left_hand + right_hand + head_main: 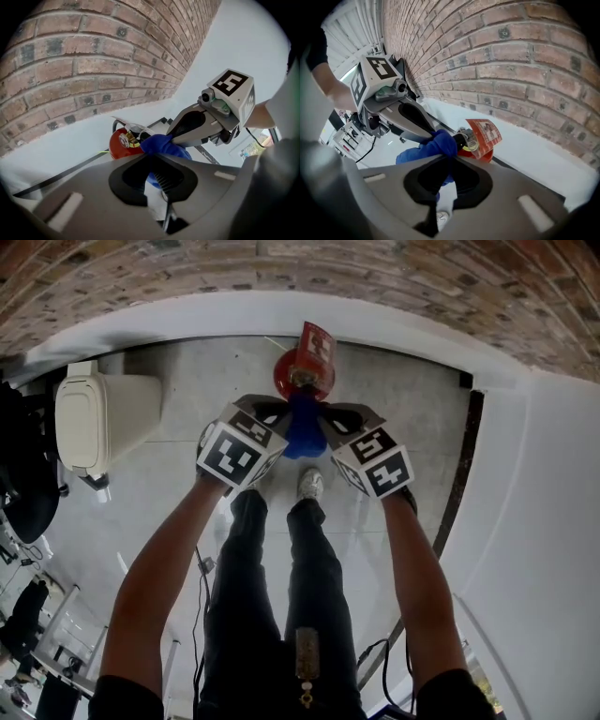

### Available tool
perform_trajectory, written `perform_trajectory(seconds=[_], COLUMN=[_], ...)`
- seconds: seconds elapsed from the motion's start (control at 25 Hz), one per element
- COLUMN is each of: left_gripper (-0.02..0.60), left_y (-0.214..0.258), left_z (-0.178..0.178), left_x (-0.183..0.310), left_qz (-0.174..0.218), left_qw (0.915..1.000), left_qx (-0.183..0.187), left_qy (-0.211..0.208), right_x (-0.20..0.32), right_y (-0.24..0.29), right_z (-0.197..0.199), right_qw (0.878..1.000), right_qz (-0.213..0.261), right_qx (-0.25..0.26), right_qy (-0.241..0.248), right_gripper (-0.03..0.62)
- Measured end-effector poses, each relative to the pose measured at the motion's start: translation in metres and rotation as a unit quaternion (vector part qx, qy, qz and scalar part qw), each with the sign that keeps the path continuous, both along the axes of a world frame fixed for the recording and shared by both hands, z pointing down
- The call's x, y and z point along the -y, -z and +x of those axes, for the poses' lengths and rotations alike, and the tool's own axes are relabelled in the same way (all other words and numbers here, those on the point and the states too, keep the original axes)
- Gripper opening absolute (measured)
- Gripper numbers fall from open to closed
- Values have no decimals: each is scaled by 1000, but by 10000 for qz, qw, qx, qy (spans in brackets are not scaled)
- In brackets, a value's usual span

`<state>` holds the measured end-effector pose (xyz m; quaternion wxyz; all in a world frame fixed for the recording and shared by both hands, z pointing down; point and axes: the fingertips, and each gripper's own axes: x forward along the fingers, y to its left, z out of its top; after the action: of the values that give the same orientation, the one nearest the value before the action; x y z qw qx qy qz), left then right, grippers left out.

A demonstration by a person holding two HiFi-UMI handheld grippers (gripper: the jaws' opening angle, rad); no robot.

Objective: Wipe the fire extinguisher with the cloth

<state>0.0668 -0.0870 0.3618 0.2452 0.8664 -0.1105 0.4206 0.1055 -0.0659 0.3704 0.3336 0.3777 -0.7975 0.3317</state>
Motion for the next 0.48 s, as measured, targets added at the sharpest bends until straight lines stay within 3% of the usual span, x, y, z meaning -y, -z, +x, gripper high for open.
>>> perform_trajectory(seconds=[0.28, 0.48], left_gripper=[28, 28], left_y=[1, 34], left_z=[-16, -15], left_x=[-30, -19], left_qz=[-152, -52], left_qw=[9992, 9993], left_qx=[208, -282], left_qy=[-298, -229], right_x=[-29, -23], right_y=[11, 39], right_z=[-16, -8], right_qw=[9997, 9997], right_qz=[-81, 124], right_qx=[15, -20], right_qy=[234, 200], right_gripper=[21, 21])
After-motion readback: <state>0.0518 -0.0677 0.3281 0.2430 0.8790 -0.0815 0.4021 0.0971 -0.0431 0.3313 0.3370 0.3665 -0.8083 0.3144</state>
